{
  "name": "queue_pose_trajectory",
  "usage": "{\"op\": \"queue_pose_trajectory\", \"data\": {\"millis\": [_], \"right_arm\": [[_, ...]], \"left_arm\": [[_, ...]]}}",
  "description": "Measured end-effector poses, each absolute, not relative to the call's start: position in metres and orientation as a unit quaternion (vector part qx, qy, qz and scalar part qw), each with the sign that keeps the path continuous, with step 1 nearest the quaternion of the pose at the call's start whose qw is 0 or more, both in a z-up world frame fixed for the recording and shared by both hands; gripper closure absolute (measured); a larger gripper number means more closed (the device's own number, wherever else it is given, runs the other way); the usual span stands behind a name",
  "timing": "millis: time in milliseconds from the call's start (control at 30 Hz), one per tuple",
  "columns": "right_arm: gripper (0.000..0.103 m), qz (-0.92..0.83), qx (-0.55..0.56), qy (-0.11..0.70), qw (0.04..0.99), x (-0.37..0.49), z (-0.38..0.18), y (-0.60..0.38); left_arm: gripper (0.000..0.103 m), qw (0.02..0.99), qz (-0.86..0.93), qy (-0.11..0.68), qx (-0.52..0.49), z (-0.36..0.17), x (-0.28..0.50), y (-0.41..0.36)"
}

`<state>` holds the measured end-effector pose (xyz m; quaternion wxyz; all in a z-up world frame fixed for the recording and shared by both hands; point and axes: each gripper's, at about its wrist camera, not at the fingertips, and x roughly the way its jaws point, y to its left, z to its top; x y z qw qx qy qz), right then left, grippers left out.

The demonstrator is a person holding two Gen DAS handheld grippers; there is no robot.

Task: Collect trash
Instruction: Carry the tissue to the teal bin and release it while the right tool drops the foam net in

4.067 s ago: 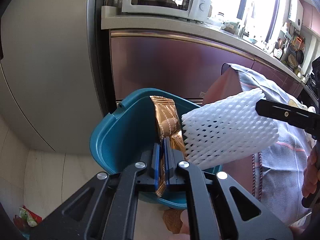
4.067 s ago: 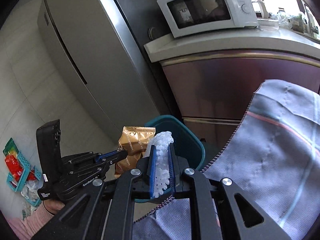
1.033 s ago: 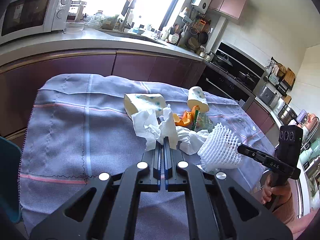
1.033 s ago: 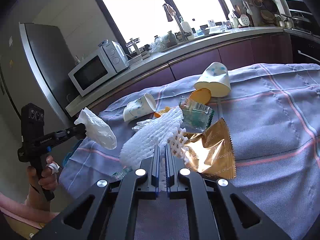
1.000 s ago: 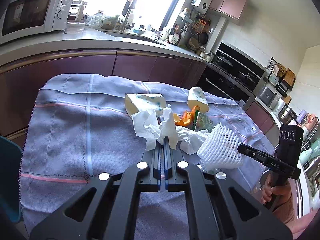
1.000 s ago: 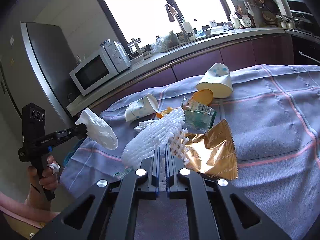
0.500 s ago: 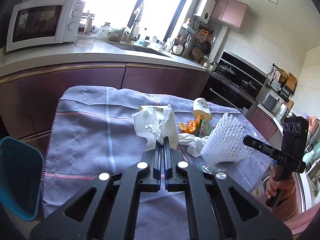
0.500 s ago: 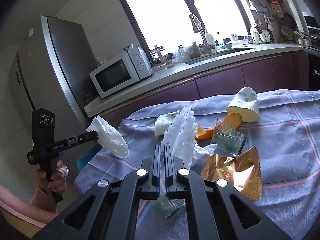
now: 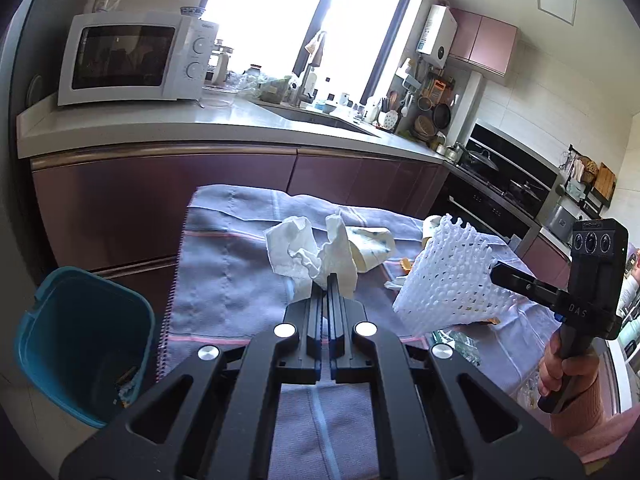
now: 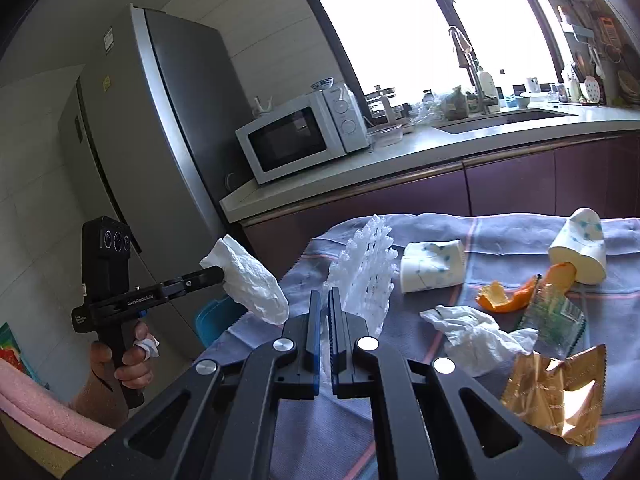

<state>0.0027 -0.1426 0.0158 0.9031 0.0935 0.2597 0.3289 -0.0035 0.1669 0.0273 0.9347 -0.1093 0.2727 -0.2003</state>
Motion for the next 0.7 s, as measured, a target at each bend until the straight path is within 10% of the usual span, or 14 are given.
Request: {"op": "queue_pose_trajectory", "data": {"millis": [700], "right_arm": [[0.100,0.456,0.055,0.278,0.844,0.041,0.020,-0.018]], "left_arm": [[0.101,0.955,-0.078,0.253,-0.134,0.036,-0.034,0.280]]}}
